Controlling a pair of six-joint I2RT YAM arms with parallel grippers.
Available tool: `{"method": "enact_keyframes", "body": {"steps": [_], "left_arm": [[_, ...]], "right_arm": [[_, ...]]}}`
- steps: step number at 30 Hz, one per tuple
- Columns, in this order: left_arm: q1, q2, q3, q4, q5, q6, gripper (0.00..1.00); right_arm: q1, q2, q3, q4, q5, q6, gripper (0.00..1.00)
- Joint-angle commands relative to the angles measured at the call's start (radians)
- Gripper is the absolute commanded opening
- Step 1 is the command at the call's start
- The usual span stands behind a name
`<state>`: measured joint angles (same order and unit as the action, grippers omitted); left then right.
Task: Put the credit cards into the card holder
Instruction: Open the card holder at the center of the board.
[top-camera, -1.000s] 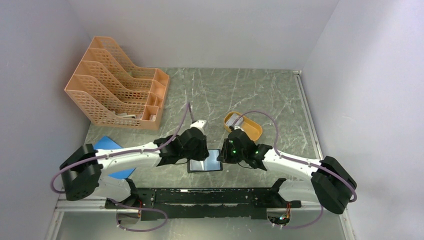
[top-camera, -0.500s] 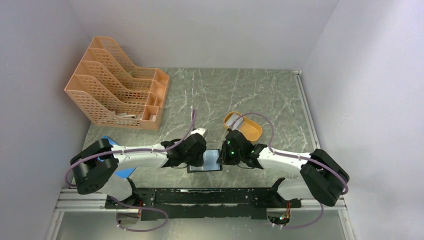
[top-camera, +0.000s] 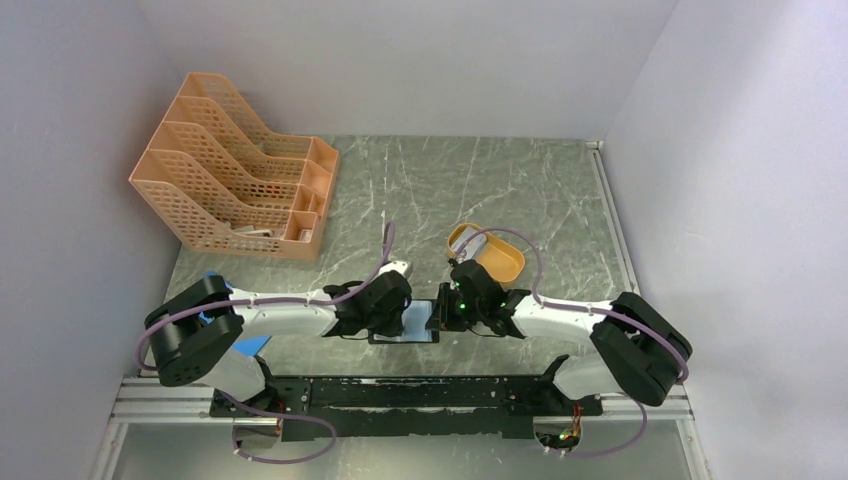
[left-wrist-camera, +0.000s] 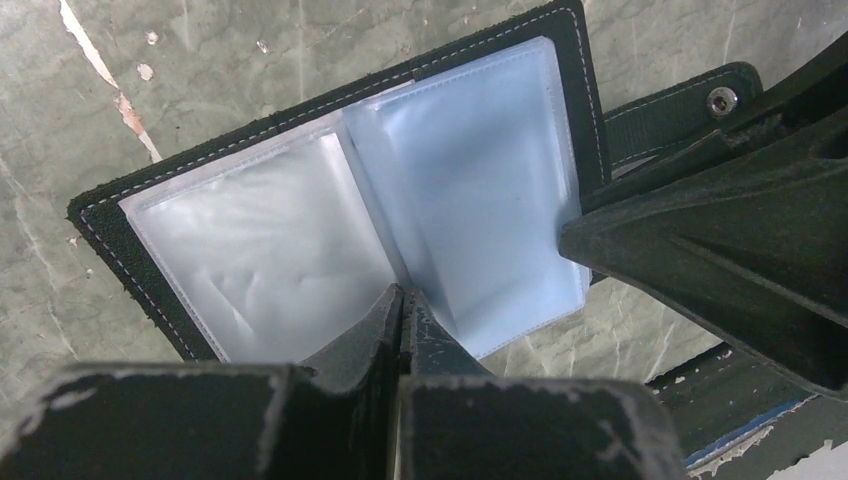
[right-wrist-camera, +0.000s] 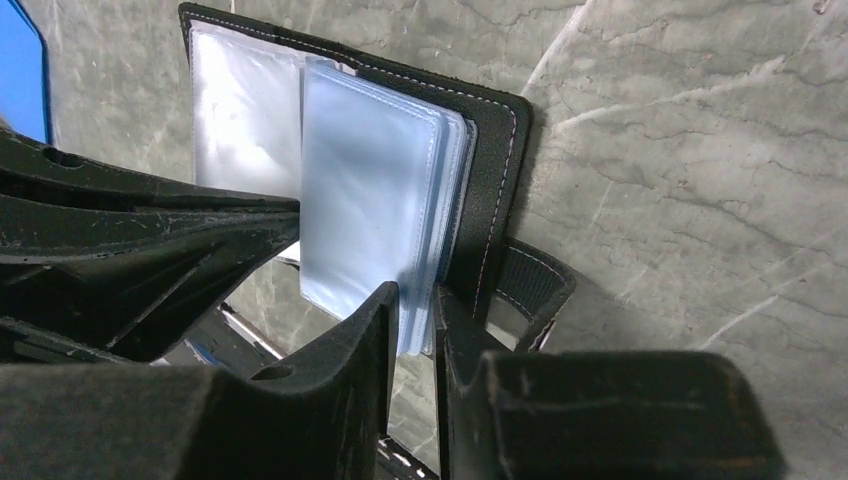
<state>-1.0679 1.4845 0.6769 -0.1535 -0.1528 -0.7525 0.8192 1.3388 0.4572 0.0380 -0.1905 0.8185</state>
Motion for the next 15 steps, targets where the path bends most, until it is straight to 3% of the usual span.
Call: {"method": "enact_keyframes", "body": {"steps": [1, 5, 11, 15], "left_arm": [[0.000, -0.004, -0.019, 0.016, -0.025, -0.011, 0.05], [-0.001, -0.052, -0.019, -0.001, -0.053, -0.017, 0.09], [0.000, -0.125, -0.007, -0.014, -0.068, -0.017, 0.42], [0.000, -0.117, 0.026, -0.009, -0.050, 0.004, 0.50]], "right_arm": [[-0.003, 0.028, 0.011, 0.037, -0.027, -0.004, 0.22], [-0.002, 0.041, 0.016, 0.032, -0.016, -0.004, 0.20], [0.000, 0.040, 0.021, 0.018, 0.003, -0.008, 0.20], [0.000, 0.043, 0.028, 0.011, 0.008, -0.011, 0.20]]}}
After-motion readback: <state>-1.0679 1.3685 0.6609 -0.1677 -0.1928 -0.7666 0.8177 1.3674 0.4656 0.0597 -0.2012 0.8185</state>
